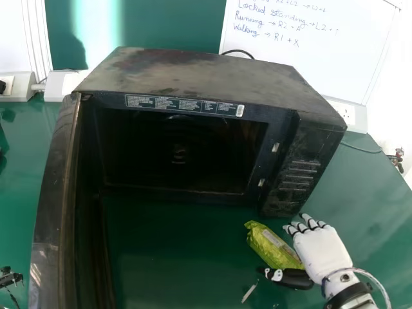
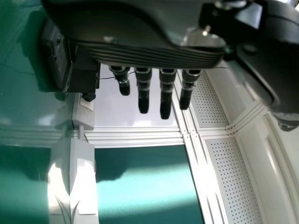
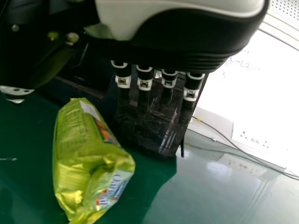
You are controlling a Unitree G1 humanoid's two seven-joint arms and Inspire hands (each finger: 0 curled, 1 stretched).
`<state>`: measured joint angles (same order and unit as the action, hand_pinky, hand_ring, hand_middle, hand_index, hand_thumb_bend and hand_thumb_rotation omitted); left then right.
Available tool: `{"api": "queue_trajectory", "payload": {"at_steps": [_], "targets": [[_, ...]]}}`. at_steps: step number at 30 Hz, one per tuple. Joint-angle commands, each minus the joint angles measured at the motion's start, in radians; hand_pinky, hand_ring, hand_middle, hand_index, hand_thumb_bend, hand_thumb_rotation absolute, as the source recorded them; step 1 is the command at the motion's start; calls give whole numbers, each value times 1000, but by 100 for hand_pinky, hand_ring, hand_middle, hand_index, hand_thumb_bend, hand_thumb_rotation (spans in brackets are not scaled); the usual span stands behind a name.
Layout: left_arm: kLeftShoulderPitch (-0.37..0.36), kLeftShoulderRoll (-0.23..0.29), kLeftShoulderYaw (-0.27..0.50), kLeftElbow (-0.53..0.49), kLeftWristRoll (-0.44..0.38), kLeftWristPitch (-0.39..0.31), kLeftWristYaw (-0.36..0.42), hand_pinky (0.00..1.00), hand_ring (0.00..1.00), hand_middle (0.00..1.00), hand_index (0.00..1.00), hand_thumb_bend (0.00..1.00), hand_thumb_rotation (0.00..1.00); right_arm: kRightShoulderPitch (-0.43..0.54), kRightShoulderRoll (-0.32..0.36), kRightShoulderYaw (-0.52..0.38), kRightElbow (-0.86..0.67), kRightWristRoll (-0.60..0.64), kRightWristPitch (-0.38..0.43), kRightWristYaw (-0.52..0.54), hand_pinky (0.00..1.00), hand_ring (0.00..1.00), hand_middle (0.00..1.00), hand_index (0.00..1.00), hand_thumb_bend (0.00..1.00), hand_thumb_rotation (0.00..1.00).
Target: Put biscuit inside oven
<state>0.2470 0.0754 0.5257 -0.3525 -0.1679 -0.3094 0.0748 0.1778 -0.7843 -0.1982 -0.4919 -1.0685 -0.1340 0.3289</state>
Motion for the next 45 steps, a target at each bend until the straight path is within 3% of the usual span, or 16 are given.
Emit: {"api": "queue_trajectory", "payload": {"at_steps": [1,6,19,45], "targets": [[12,2,-2,-10,7,-7,1,95,92,91,97,92,100,-2,14,10,4,11,9,-7,77,84,89,86,98,64],[19,6,-1,-19,7,-2,-2,95,92,91,97,91,100,-44,14,14,52,95,18,28,82,85,89,85,98,62],[45,3,7,-49,-12,5,-4,95,92,91,97,88,100,-134,-77,34,159,175,-13,76,74,81,86,83,100,62],[58,7,13,-63,-23,15,-15,96,93,91,96,89,100,-215,-91,150,308,147,-6,34,76,82,86,83,99,60]]}}
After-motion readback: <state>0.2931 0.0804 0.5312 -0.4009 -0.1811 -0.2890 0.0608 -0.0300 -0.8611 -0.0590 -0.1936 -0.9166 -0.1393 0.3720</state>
